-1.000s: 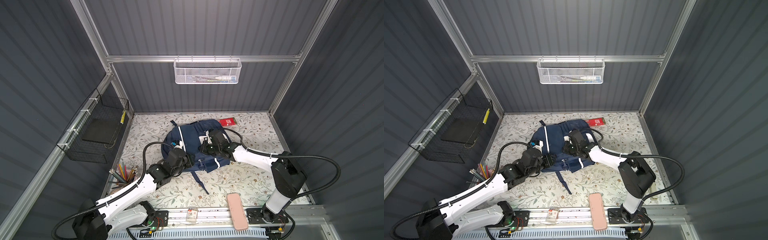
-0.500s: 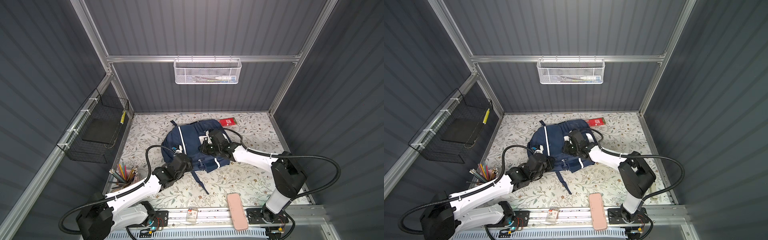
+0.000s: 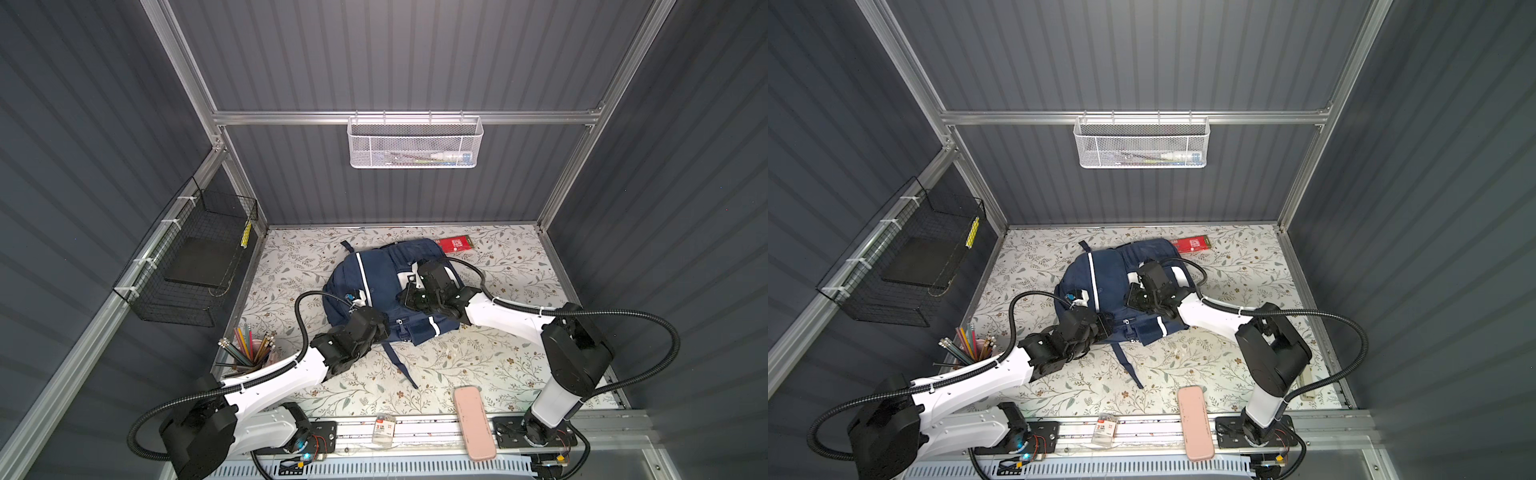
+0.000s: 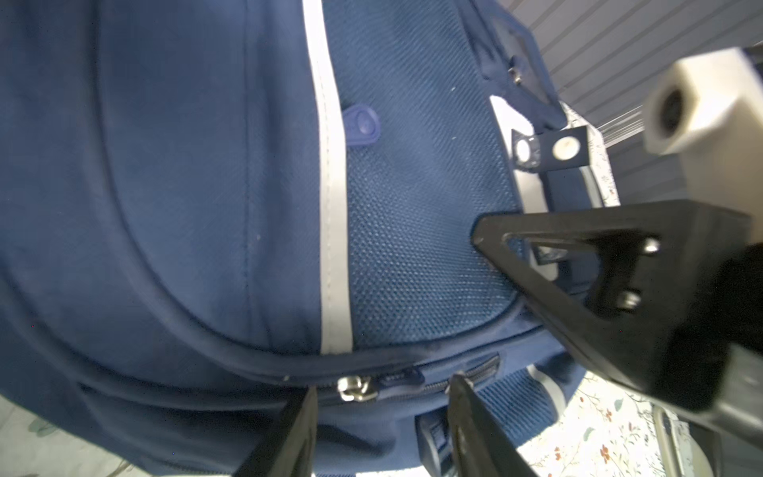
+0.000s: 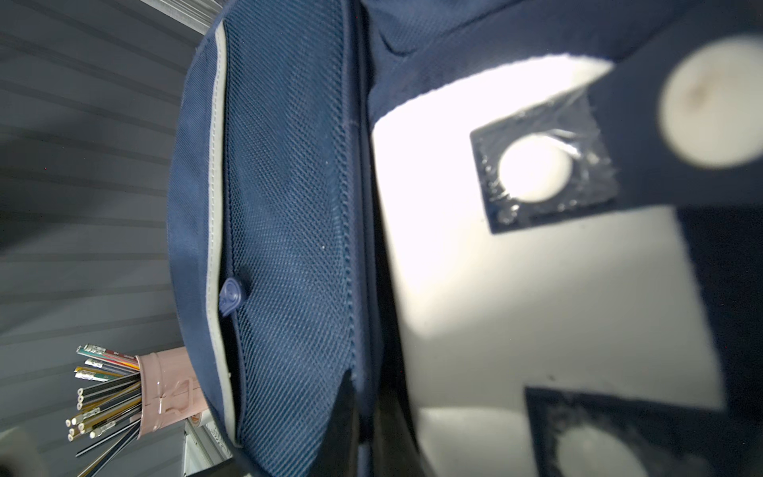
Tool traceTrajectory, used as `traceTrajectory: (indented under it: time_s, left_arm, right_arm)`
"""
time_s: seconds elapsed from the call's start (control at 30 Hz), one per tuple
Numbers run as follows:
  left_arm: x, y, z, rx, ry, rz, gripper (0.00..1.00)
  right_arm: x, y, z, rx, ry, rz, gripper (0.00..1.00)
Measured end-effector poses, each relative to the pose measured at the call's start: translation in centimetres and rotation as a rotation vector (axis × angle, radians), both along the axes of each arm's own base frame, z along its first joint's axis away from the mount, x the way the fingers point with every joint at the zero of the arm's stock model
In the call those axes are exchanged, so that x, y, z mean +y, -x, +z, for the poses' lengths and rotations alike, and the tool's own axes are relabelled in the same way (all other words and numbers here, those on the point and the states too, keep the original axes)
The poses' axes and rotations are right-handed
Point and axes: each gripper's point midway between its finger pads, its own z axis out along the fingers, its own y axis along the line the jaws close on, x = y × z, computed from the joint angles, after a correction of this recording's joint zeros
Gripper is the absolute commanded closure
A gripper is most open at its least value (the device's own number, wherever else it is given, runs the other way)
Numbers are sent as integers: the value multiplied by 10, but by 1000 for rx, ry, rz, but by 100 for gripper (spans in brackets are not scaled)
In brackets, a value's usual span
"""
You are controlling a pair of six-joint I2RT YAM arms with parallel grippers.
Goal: Pack the student bag
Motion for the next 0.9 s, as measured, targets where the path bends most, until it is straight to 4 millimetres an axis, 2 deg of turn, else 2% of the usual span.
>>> traceTrajectory:
  time_s: [0.07, 0.13, 0.37, 0.63, 0.77, 0.9]
  left_arm:
    - [-1, -1, -7, 16, -15, 5, 55]
    - [0, -2, -12, 25, -30, 15, 57]
    - [3, -5, -12, 15, -43, 33, 60]
    - [6, -8, -10, 13, -85, 50, 100]
    - [9, -5, -2, -2, -91, 49, 100]
    - [22, -1, 10, -26, -108, 66, 100]
  right_arm:
    - [0, 1, -1, 0, 0, 0, 100]
    - [0, 1, -1, 0, -2, -1, 100]
    - [1, 2, 2, -11, -10, -7, 100]
    - [0, 3, 5, -16, -18, -17, 100]
    - [-3, 6, 11, -28, -28, -17, 100]
    - [-9, 10, 16, -34, -34, -15, 100]
